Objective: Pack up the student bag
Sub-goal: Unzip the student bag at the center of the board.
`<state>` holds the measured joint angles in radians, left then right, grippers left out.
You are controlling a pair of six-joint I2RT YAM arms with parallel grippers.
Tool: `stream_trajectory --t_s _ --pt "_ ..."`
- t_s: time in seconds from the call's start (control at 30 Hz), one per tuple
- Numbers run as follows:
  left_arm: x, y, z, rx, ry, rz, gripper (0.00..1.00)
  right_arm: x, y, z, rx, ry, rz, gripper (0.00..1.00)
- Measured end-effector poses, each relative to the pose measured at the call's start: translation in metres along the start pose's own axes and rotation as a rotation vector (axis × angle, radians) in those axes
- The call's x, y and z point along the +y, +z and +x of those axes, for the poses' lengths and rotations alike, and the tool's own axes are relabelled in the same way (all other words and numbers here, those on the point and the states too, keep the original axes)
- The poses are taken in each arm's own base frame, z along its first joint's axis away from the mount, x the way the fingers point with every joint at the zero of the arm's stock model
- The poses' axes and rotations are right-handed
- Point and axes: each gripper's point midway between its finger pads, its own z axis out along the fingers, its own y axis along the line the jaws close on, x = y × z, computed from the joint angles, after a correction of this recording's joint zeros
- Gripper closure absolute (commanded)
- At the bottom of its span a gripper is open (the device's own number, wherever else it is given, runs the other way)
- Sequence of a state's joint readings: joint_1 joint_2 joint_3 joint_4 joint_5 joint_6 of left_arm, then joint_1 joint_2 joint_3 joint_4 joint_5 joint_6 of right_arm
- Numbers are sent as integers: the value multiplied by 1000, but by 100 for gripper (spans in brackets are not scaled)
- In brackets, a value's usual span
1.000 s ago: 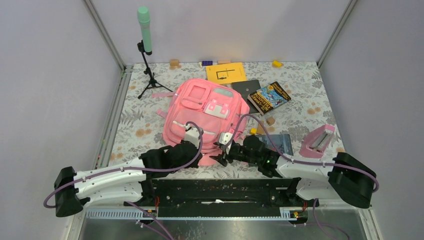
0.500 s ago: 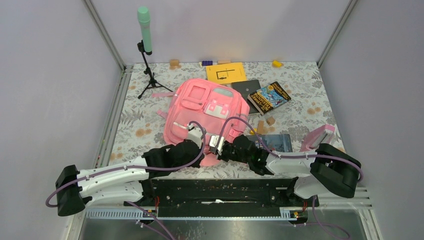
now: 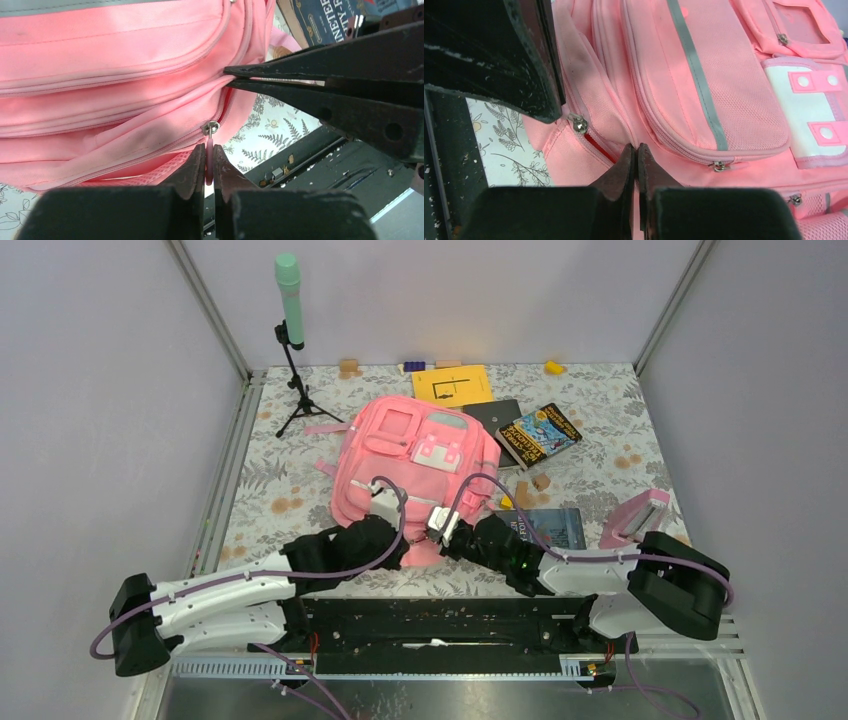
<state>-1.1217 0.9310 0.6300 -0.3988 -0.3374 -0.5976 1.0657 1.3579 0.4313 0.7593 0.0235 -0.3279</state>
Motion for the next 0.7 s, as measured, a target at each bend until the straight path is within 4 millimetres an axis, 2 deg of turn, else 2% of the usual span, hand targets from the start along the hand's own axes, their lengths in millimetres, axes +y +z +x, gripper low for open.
stream_trajectory --t_s 0.2,0.43,0.7 --pt "7 -3 -13 -40 -67 -12 100 -10 -7 -6 -22 13 58 100" --pt "11 -16 -28 -101 -120 3 100 -27 -18 -19 -52 50 120 100" --pt "28 -21 -27 -132 -154 -35 100 -43 -26 -19 -50 97 158 100"
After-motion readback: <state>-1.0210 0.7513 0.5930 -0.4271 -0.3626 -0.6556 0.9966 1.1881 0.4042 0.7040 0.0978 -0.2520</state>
